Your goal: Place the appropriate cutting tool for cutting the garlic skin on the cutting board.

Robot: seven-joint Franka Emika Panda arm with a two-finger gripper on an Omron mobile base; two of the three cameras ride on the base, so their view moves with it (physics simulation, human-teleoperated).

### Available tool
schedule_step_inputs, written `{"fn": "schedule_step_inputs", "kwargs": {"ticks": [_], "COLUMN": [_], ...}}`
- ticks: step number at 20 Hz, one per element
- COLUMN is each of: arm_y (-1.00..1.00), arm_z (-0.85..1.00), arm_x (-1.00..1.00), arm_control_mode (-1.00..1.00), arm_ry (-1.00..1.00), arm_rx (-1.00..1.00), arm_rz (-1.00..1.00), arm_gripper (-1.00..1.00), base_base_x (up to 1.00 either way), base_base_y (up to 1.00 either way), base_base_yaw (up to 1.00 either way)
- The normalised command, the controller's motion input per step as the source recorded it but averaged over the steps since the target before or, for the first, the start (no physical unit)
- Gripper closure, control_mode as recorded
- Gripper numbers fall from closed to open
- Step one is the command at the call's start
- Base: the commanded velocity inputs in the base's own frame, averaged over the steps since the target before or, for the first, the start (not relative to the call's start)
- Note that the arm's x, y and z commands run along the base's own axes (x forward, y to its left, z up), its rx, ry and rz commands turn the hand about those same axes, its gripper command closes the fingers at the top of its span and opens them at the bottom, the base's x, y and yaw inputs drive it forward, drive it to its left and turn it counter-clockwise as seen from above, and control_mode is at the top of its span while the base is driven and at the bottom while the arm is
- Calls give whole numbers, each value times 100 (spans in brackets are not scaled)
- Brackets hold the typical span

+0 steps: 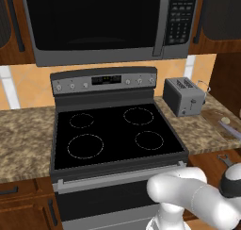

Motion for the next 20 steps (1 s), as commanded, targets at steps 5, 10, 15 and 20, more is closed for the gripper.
{"fn": "schedule_step_inputs", "kwargs": {"ticks": [5,10,15,20], "arm_y": [-6,-5,8,0], "arm_z": [0,0,0,0], "arm_x": [-1,6,58,53], "arm_control_mode": [-100,-100,-100,-100], "arm_ry": [0,0,0,0], "arm_rx": [10,8,0,1], "arm_rz": [-17,-5,-8,-6], "arm_gripper": [100,100,100,100], "base_base_x": [0,0,0,0], "base_base_y": [0,0,0,0], "base_base_yaw": [0,0,0,0]}}
